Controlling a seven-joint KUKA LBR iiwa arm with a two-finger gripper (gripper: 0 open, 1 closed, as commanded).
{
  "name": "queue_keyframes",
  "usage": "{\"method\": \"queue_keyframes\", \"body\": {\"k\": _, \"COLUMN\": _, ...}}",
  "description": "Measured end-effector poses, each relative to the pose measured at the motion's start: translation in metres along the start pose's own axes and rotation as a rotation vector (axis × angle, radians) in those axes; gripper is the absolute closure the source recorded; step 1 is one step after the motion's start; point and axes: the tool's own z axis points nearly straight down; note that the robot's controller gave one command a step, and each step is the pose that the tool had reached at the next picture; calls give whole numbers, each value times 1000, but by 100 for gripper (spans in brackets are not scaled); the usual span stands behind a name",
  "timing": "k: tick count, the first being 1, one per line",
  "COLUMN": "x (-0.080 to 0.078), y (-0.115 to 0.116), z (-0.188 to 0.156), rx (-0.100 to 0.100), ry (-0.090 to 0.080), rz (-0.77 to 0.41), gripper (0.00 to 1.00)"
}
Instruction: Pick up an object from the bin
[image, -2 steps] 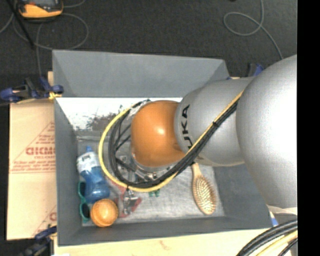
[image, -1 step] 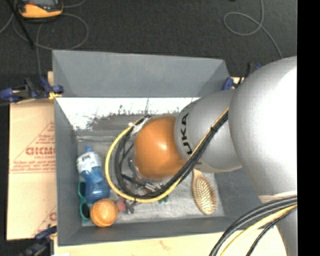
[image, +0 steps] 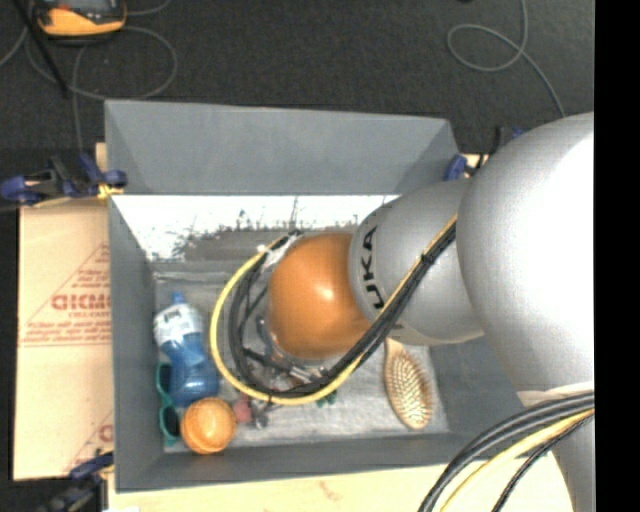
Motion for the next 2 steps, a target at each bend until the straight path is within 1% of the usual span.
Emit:
{"method": "queue_keyframes", "body": {"k": 1, "x": -2, "y": 3, "z": -162, "rx": 3, "ry": 20, "rz": -12, "gripper": 100}}
{"method": "queue_keyframes", "body": {"k": 2, "x": 0, "y": 4, "z": -159, "rx": 0, "ry": 26, "rz": -12, "gripper": 100}}
